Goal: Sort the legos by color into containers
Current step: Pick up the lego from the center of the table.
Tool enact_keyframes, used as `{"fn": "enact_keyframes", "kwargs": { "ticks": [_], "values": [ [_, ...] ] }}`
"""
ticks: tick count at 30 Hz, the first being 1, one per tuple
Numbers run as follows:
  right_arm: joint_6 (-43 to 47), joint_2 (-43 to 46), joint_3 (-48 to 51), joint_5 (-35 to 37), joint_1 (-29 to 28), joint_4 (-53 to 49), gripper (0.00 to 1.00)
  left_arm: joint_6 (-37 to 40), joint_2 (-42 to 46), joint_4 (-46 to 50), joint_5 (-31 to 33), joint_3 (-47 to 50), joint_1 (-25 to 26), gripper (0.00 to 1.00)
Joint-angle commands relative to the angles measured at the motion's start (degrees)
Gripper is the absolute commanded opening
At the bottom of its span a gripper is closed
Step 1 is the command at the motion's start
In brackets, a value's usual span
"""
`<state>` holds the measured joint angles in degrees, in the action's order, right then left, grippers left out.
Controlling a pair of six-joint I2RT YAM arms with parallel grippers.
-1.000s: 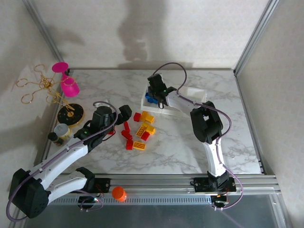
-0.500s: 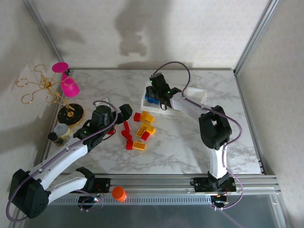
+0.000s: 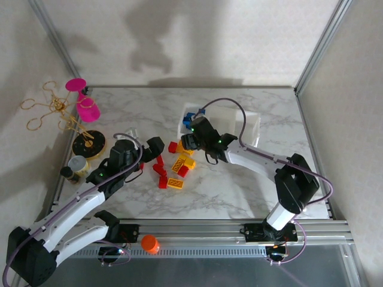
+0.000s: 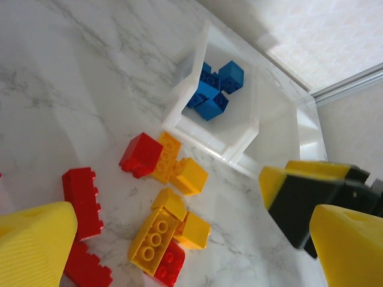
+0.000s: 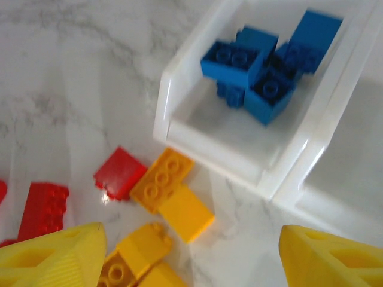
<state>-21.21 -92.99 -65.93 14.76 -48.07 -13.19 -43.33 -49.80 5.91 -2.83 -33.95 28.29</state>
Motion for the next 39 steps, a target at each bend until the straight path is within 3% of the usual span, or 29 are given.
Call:
{"fn": "enact_keyframes", "kwargs": {
  "ticks": [1, 11, 22, 39],
  "values": [
    [-3.12, 3.36, 4.12, -1.03, -2.36, -1.39, 0.78, -1.86, 2.1, 1.9, -1.3, 2.02, 0.11, 1.0],
    [-7.62, 2.4, 12.11, -5.59, -6.36, 3.16, 0.85, -5.64, 5.67, 1.83, 0.63, 6.7, 1.06, 1.0],
    [-10.47, -6.87, 6.49, 1.26, -6.65, 1.02, 0.88, -5.54, 5.69, 2.62, 1.84, 6.01, 1.23, 1.0],
    [-12.8, -12.72, 2.66, 2.4, -3.79, -0.87, 0.78, -4.67, 3.88, 2.34, 2.22, 5.21, 1.33, 1.0]
  ]
}}
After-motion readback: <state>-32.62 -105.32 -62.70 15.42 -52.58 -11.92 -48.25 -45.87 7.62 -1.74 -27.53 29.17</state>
